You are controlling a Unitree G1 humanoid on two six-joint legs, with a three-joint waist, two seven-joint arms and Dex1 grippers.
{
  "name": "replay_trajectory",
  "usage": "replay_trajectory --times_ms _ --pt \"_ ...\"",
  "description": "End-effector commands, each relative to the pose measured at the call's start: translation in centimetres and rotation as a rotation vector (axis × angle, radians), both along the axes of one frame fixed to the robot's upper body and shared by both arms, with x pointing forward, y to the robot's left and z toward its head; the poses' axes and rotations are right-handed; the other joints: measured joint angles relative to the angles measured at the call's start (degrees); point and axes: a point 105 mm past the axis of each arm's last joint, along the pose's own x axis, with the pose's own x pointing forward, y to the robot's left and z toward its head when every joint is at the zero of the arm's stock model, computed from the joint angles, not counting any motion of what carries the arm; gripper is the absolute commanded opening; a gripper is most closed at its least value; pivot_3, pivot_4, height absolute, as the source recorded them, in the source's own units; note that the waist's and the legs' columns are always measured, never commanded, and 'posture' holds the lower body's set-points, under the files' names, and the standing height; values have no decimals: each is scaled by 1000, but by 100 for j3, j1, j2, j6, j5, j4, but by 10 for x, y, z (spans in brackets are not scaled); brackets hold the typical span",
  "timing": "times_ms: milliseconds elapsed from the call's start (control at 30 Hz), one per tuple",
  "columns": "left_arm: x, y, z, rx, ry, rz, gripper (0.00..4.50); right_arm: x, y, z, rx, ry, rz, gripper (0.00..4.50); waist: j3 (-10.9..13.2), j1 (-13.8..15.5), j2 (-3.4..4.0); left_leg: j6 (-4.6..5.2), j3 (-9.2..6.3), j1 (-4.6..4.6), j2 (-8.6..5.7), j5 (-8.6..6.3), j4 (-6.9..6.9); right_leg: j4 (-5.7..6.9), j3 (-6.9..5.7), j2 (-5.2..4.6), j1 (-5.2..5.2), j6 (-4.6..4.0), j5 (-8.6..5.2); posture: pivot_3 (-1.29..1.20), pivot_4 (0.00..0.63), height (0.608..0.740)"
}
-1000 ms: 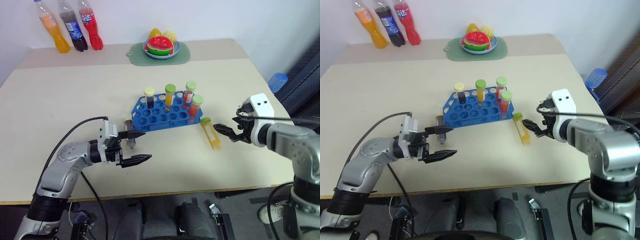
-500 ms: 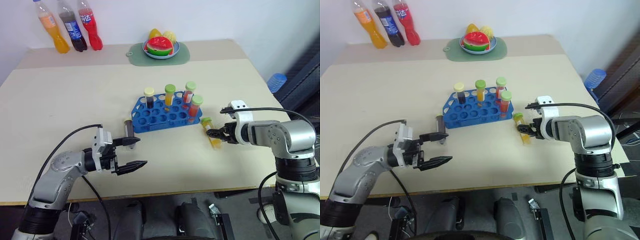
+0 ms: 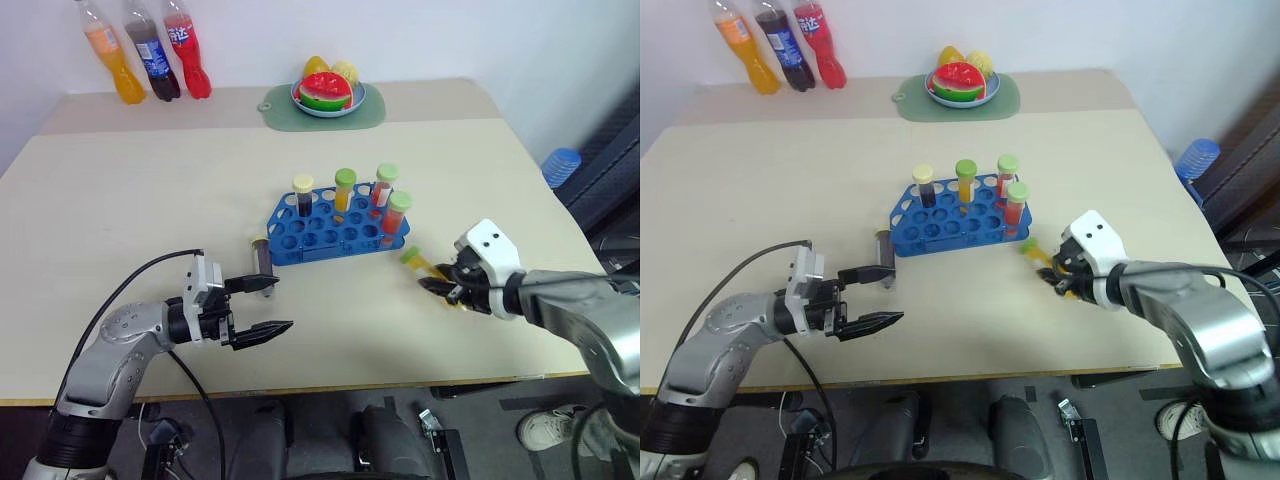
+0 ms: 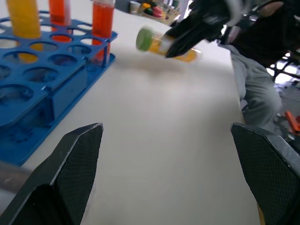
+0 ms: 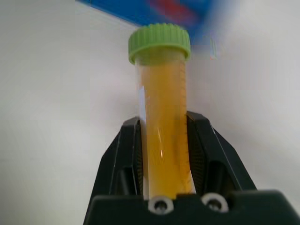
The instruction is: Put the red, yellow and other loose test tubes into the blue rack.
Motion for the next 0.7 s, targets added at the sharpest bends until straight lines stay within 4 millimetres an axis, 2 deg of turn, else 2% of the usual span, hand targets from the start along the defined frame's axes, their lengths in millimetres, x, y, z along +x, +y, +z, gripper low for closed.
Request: replay_trajectory --times_ms 33,133,233,367,467,700 --pt "4 2 3 -13 -21 -3 4500 -12 37 41 198 -261 189 810 -1 -54 -6 0 1 7 1 0 1 -1 0 3 7 0 0 0 150 740" --pt "9 3 3 -31 -29 15 4500 1 60 61 408 -403 192 810 -1 -72 -6 0 1 11 6 0 5 -1 4 21 8 -8 5 0 150 740" --pt "12 4 1 -42 -35 32 4500 28 77 69 515 -545 125 810 -1 -55 -7 -2 0 11 8 1 6 1 5 26 6 -12 8 0 150 740" --pt "16 8 2 -72 -39 76 4500 60 93 55 584 -658 16 810 -2 -26 -8 -2 2 9 7 1 5 1 5 24 3 -12 8 0 150 740" --pt "17 10 2 -82 -39 106 4500 78 97 48 591 -723 -61 810 -1 -31 -7 -3 6 3 7 2 4 2 6 15 -2 -10 10 0 150 740" --pt "18 10 5 -119 -49 172 4500 98 96 25 566 -760 -115 810 -1 -45 -7 -7 6 4 9 4 4 7 7 11 -4 -7 12 0 150 740"
